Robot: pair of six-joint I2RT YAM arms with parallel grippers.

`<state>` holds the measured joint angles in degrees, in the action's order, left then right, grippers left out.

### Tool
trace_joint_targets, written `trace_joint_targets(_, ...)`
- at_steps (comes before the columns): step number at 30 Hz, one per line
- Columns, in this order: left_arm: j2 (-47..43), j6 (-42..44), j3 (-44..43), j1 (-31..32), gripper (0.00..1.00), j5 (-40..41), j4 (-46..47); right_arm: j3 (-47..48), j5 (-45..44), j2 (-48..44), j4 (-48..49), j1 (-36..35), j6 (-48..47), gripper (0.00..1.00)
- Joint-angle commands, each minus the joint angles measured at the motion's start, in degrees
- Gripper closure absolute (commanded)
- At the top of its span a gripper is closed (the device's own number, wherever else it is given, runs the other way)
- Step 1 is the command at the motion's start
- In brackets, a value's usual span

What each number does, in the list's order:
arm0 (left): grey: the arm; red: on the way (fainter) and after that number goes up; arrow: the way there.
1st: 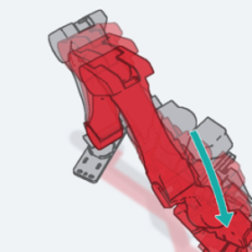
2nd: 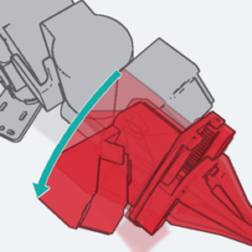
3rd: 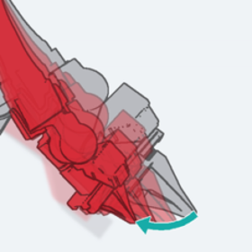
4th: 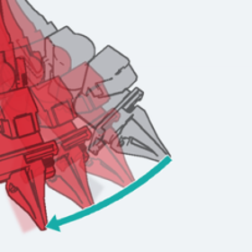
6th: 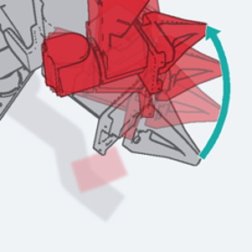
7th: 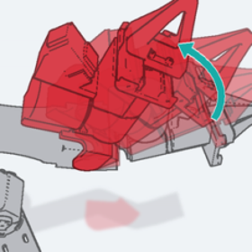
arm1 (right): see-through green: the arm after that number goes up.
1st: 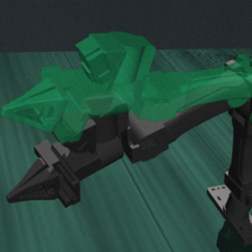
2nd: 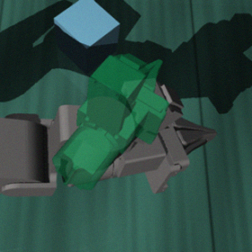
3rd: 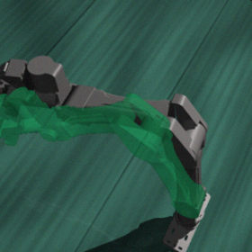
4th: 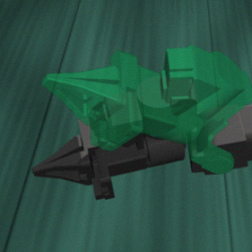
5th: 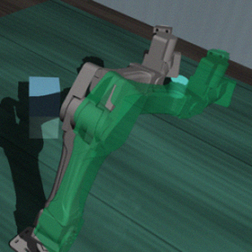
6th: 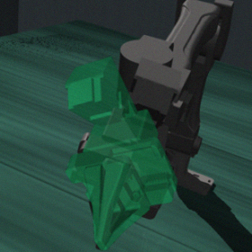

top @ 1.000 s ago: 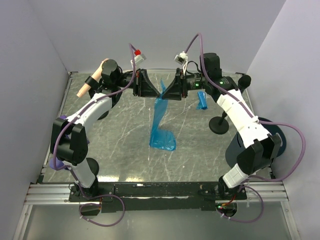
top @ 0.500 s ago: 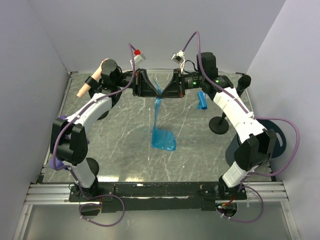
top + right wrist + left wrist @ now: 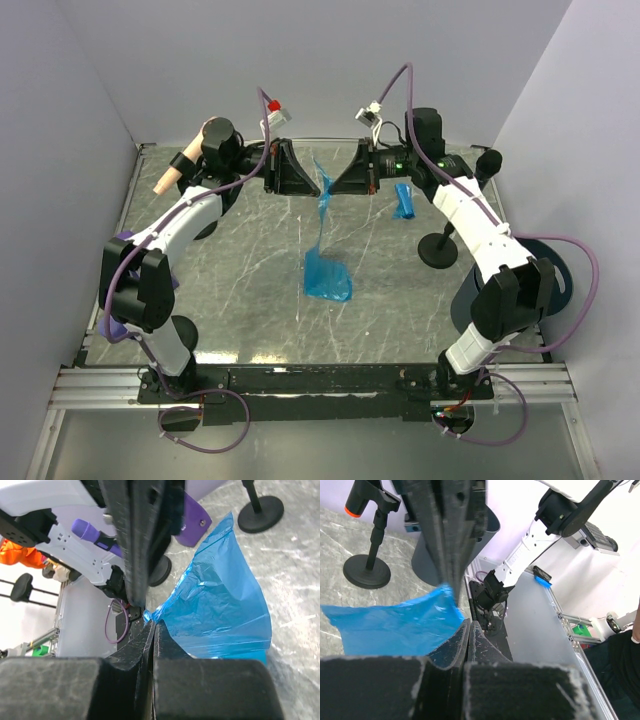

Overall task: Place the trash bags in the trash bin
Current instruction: Unfold the trash bag at the center of the board.

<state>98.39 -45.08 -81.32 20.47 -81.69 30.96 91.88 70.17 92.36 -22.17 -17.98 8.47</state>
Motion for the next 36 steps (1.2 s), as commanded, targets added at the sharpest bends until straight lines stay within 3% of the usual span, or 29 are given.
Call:
trace_joint_targets(1, -2.1, -1.4, -0.8, 0.0, 0.99, -0.8, 3.7, -1.2, 2.1, -3.8, 2.2, 0.7, 0.8, 1.0)
trace_joint_targets(4, -1.9, 0.2, -1.0, 0.0, 0.98, 0.3, 1.7, -1.3, 2.0, -4.3, 1.8, 0.7, 0.2, 1.0)
trace_joint_targets(6, -1.9, 3.7, -1.4, 0.0, 0.74, 1.7, -2.6, -1.4, 1.7, -4.3, 2.5, 0.7, 1.0, 1.0)
trace_joint_targets(9, -1.3, 11.7, -4.4, 0.6, 0.61, 4.1, -12.6, -1.1, 1.5, -3.9, 3.4, 0.7, 2.3, 1.0)
trace_joint_targets(12, 0.0, 17.6, -7.6, 1.9, 0.64, 7.1, -19.9, -0.3, 1.7, -3.1, 4.0, 0.6, 3.0, 1.0)
trace_joint_targets(18, 1.2, 14.2, -8.2, 2.7, 0.78, 6.3, -15.5, 0.3, 1.1, -2.5, 4.1, 0.6, 3.6, 1.0)
trace_joint_targets(26, 2.0, 15.6, -8.9, 3.3, 0.8, 4.7, -17.3, -1.1, 3.7, -2.2, 9.7, 0.7, 9.2, 1.0)
trace_joint_targets(30, 2.6, 14.2, -8.9, 3.3, 0.99, 3.7, -15.4, -1.7, 4.9, -1.7, 12.2, 1.3, 11.6, 1.0)
trace_joint_targets(36, 2.6, 13.2, -9.4, 2.3, 0.99, 3.4, -13.8, -2.7, 6.3, -1.7, 13.1, 3.0, 13.4, 1.0)
